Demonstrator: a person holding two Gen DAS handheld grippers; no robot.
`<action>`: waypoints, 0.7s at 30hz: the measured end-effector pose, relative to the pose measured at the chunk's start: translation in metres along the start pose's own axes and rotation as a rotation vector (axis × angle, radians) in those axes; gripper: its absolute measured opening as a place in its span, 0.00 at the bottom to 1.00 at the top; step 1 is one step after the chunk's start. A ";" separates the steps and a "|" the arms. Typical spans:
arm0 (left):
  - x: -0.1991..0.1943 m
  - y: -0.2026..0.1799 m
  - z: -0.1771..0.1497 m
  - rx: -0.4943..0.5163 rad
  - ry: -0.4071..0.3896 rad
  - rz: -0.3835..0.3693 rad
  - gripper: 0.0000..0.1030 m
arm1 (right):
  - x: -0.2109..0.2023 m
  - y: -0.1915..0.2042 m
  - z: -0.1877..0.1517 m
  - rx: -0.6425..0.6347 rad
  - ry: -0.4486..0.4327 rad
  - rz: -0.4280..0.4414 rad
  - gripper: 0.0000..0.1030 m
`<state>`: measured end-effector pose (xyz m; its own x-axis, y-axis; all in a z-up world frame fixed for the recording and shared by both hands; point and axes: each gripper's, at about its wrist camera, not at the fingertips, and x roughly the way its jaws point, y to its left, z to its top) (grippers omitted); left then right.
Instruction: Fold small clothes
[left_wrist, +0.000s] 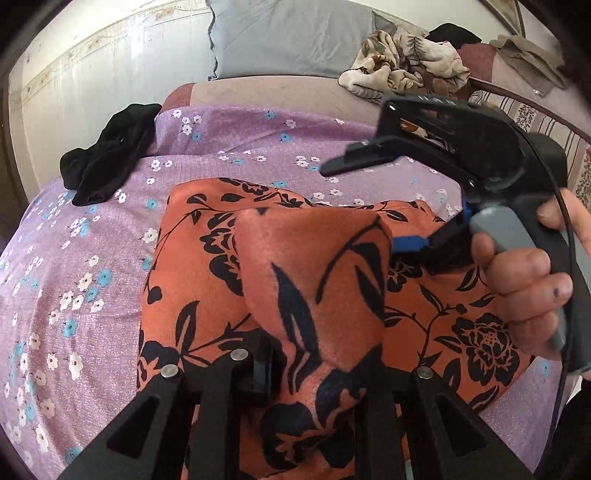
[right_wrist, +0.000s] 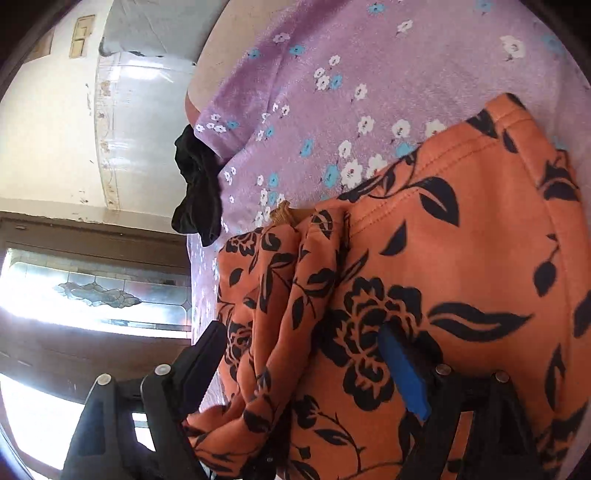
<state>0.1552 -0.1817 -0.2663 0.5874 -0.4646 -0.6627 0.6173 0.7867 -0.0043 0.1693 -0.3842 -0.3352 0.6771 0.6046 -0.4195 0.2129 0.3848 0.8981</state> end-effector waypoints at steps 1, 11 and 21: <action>-0.001 -0.003 0.000 0.016 -0.002 0.013 0.19 | 0.006 0.004 0.004 -0.011 0.003 0.036 0.84; -0.005 -0.030 0.003 0.149 -0.025 0.068 0.19 | 0.051 0.035 0.021 -0.233 0.028 -0.064 0.18; -0.013 -0.101 0.023 0.137 -0.083 -0.149 0.20 | -0.054 0.018 0.033 -0.313 -0.150 -0.093 0.13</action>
<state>0.0971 -0.2639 -0.2403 0.5222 -0.6076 -0.5984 0.7623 0.6472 0.0081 0.1591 -0.4331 -0.2922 0.7661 0.4566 -0.4524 0.0680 0.6423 0.7634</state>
